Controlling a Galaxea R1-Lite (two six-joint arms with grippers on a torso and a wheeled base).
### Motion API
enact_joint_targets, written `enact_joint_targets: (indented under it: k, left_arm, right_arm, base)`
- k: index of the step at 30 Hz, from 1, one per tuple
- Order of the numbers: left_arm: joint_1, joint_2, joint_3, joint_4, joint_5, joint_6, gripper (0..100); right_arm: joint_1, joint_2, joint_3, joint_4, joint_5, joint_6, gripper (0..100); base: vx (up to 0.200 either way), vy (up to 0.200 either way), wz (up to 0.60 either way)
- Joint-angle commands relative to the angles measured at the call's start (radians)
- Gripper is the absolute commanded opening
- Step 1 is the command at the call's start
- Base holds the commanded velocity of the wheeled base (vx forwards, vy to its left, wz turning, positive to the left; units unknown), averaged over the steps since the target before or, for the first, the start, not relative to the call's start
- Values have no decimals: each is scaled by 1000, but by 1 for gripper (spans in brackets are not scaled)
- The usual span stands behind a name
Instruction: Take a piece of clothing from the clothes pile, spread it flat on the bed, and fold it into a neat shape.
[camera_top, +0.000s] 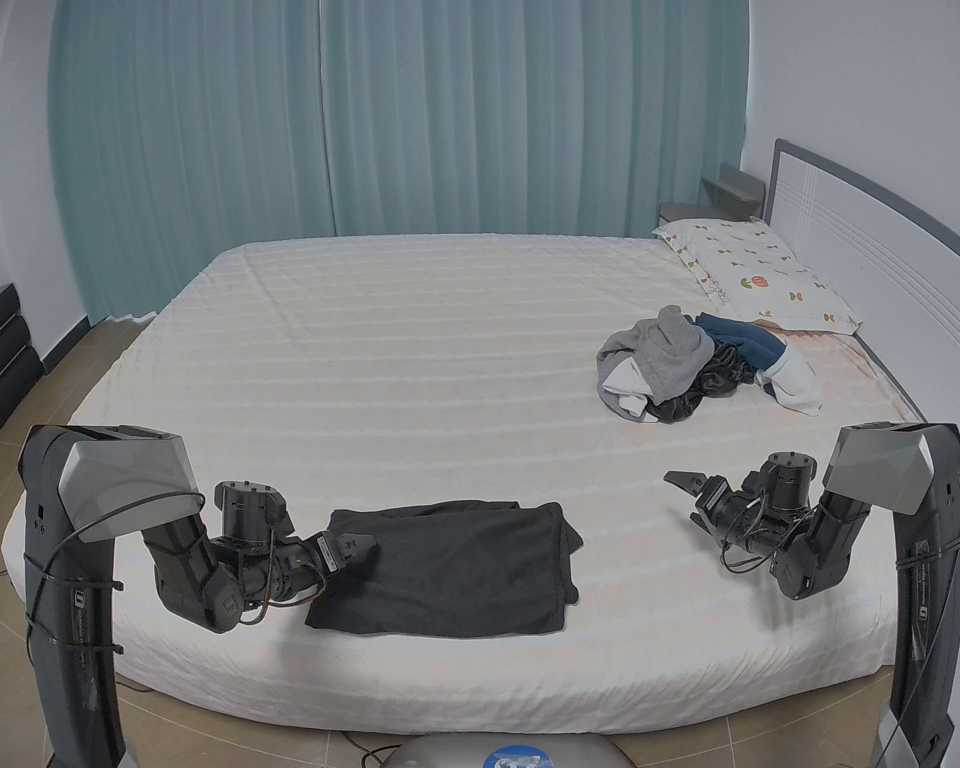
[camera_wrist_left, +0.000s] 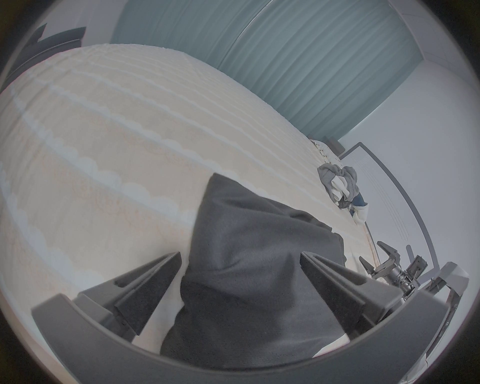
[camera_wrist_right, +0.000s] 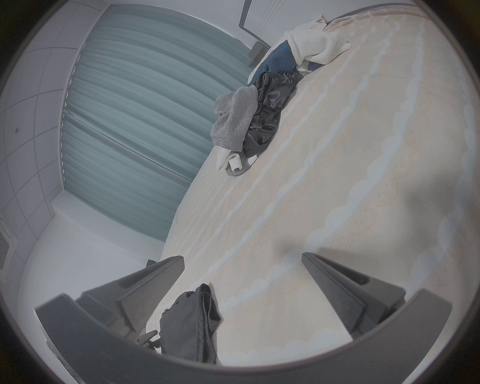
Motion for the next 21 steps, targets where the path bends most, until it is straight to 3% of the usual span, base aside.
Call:
enact_joint_targets:
  k: [1,7,8,21]
  left_arm:
    - [-10,11,7,0,2,-3,100]
    - [-10,11,5,-5,3,-24,100]
    - [-10,9,5,-5,3,-29,0]
    - [-5,0,8,-5,9,-99,0]
  right_arm:
    - [2,2,-1,0,0,0,100]
    - [3,2,1,0,0,0,100]
    - [3,2,1,0,0,0,100]
    - [2,1,2,0,0,0,100]
  base:
    - [0,0,0]
    - [0,0,0]
    - [0,0,0]
    - [0,0,0]
